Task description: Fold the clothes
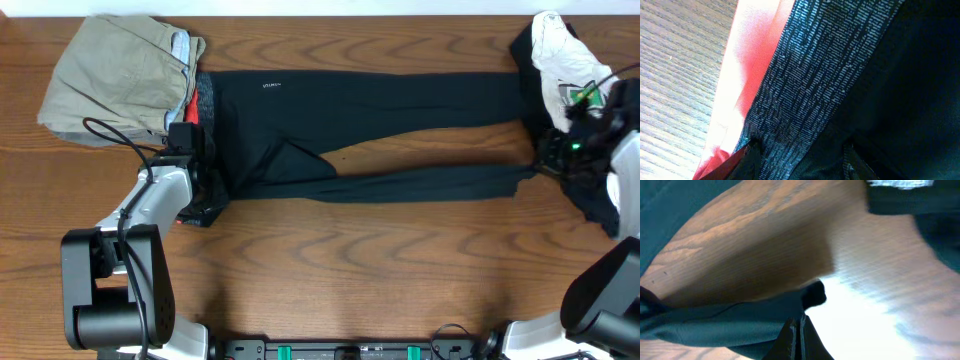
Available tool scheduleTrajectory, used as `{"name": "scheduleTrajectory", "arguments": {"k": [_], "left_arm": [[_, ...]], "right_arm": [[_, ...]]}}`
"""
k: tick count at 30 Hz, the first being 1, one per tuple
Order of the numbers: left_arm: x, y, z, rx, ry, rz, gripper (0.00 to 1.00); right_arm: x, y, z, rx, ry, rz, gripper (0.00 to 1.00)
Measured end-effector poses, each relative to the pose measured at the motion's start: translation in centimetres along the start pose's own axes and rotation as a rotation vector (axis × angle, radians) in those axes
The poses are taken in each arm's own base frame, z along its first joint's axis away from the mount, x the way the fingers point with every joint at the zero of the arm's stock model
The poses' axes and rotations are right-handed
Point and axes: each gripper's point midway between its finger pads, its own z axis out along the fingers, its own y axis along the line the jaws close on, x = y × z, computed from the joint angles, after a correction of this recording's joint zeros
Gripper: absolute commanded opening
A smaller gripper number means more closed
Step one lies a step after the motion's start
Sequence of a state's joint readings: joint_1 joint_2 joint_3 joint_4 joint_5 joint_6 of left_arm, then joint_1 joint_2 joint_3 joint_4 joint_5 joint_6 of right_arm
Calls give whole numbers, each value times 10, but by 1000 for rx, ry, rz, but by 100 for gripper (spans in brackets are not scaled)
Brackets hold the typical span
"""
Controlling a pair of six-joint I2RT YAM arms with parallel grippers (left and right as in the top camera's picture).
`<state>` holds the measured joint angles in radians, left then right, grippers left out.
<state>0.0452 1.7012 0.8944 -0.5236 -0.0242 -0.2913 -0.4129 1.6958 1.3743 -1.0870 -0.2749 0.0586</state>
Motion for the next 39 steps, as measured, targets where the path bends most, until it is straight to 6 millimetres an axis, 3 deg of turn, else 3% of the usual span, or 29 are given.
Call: {"name": "scheduleTrajectory", "arguments": {"k": [8, 14, 19, 20, 22, 24, 29, 39], "left_arm": [[19, 23, -5, -51, 113, -39, 54], [17, 34, -19, -65, 119, -51, 54], [4, 34, -50, -36, 15, -51, 54], [1, 34, -58, -29, -11, -52, 54], [-2, 35, -70, -20, -47, -53, 54], [-2, 35, -82, -11, -78, -55, 54], [-2, 37, -99, 2, -122, -59, 54], [13, 41, -98, -16, -64, -54, 54]], "right_arm": [[5, -41, -20, 38, 16, 131, 1], [11, -47, -21, 65, 38, 139, 1], [15, -50, -21, 84, 52, 142, 4], [16, -50, -21, 86, 55, 143, 13], [17, -51, -21, 91, 61, 146, 41], [18, -52, -21, 97, 63, 137, 58], [16, -53, -21, 106, 58, 129, 54], [28, -52, -22, 107, 106, 153, 39]]}}
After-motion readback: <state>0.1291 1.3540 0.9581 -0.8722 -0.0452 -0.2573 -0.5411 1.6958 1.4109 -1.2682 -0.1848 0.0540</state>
